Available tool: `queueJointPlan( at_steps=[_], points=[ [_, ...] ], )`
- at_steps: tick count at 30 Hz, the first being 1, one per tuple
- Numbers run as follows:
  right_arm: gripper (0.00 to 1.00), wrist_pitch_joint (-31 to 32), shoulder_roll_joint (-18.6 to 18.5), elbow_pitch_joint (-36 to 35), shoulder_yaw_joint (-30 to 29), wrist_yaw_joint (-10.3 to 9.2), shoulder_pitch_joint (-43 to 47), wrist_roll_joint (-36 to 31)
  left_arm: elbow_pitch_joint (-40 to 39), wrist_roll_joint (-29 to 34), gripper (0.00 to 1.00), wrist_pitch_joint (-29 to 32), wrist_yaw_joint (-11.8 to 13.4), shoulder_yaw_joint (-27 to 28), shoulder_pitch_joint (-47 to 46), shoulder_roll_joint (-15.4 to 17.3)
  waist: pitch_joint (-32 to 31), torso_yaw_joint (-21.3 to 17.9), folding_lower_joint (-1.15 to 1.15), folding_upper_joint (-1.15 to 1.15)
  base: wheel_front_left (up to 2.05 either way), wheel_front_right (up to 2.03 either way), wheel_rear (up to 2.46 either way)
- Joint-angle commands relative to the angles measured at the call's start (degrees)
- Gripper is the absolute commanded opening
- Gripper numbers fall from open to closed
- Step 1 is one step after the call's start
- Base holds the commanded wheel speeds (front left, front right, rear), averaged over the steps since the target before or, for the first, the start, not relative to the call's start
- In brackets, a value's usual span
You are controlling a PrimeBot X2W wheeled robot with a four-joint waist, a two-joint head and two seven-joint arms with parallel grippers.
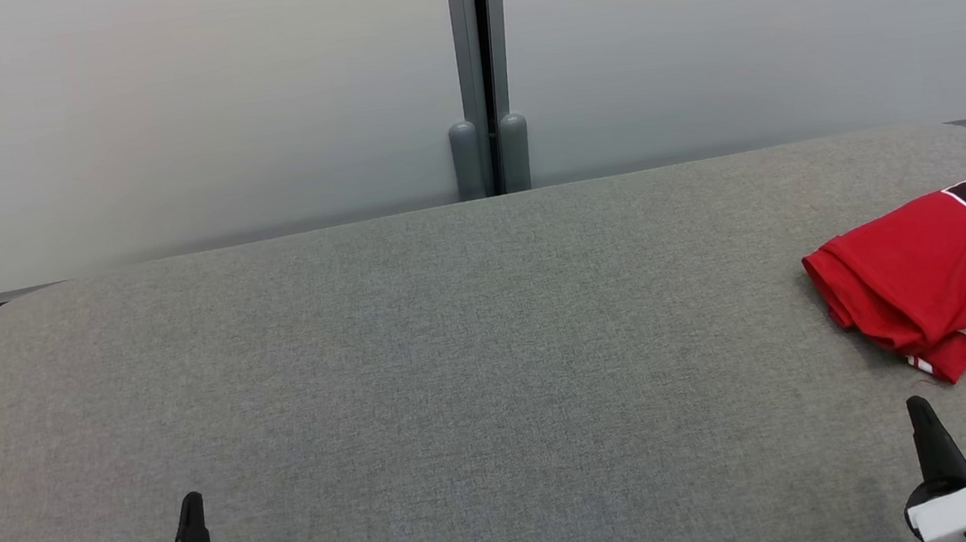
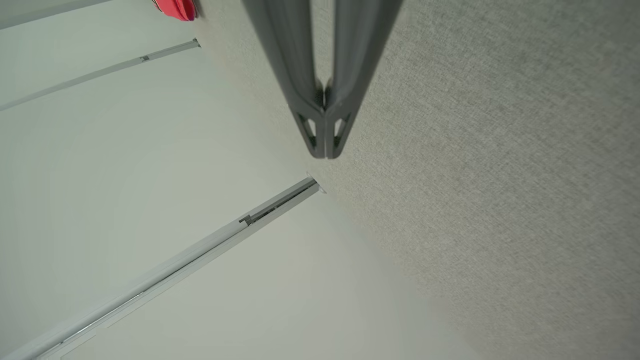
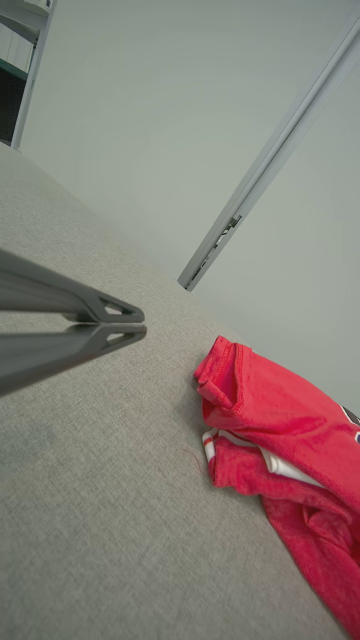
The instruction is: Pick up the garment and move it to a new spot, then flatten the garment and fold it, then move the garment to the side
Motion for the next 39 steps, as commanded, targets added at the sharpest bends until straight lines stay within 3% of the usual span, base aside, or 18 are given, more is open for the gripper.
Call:
queueJointPlan(
  at_steps=[1, 39],
  points=[
    [0.00, 0.44, -0.28, -0.80, -0.44, 0.01, -1.50, 1.76, -0.48, -1.56, 0.00, 0.37, -0.38, 0.43, -1.94, 0.43, 0.04, 0.03, 0.00, 0.00, 0.00, 0.00, 0.00],
    [0.00, 5.90, 0.09, -1.81, -1.89, 0.01, -4.65, 24.08, 0.19, -20.96, 0.00, 5.80, -1.33, 1.94, -7.18, 0.74, 1.13, 0.91, 0.00, 0.00, 0.00, 0.00, 0.00]
  ],
)
